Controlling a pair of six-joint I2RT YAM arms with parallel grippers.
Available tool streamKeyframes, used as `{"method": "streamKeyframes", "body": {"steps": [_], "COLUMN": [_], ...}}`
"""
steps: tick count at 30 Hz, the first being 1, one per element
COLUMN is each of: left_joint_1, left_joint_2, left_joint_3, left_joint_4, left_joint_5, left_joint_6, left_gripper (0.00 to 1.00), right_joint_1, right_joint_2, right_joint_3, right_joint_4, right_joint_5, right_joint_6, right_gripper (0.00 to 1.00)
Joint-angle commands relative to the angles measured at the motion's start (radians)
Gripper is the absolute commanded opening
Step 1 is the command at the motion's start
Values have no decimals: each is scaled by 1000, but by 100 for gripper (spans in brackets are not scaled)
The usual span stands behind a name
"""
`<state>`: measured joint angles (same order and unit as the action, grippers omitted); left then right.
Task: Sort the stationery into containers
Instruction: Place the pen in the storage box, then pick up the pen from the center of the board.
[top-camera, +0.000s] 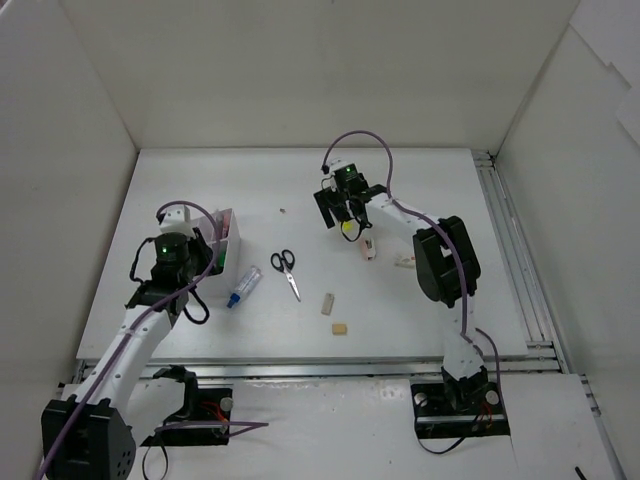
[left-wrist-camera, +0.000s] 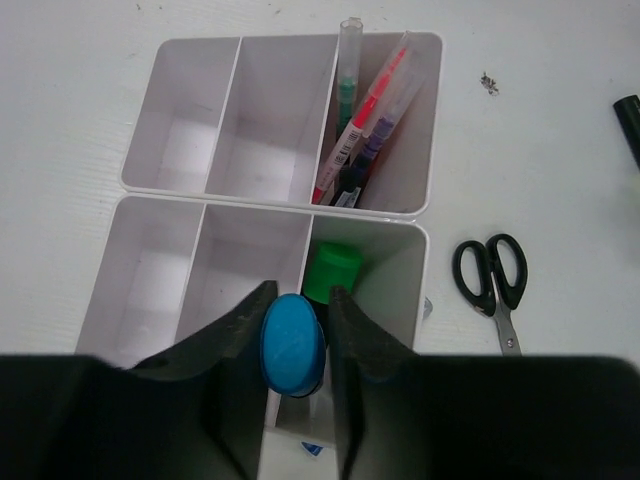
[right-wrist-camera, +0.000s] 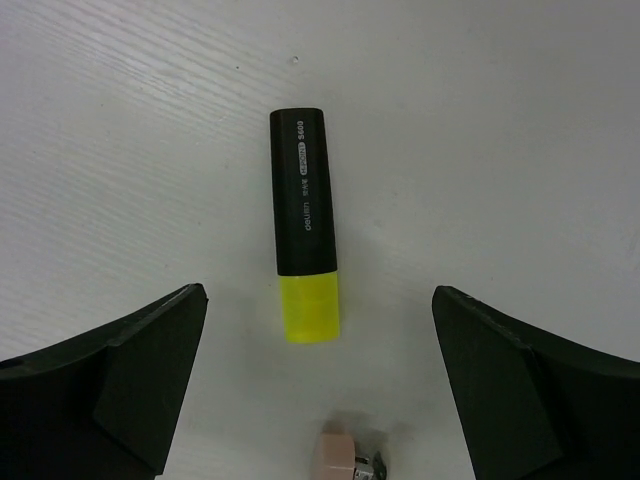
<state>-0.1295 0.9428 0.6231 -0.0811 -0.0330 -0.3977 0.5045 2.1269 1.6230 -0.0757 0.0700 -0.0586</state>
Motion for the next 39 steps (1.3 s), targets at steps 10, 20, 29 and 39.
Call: {"method": "streamKeyframes", "body": {"steps": [10, 20, 29, 39], "left_joint_1": [10, 10, -205, -513], "left_joint_2": [-151, -184, 72, 263], "left_joint_3": [53, 214, 378, 514], "left_joint_4": [-37, -91, -164, -261], "left_joint_5": [15, 348, 670, 691], "left_joint_6": [-18, 227, 680, 930], "left_gripper": [99, 99, 99, 99], "right_joint_1": [-64, -63, -60, 20], "right_joint_2": [91, 6, -302, -505], "right_joint_3": [101, 61, -36, -247], "right_joint_4": [-95, -137, -564, -628], "right_joint_5": [-128, -232, -531, -966], "right_joint_6": [2, -24, 180, 394], "right_gripper": [63, 3, 0, 0]}}
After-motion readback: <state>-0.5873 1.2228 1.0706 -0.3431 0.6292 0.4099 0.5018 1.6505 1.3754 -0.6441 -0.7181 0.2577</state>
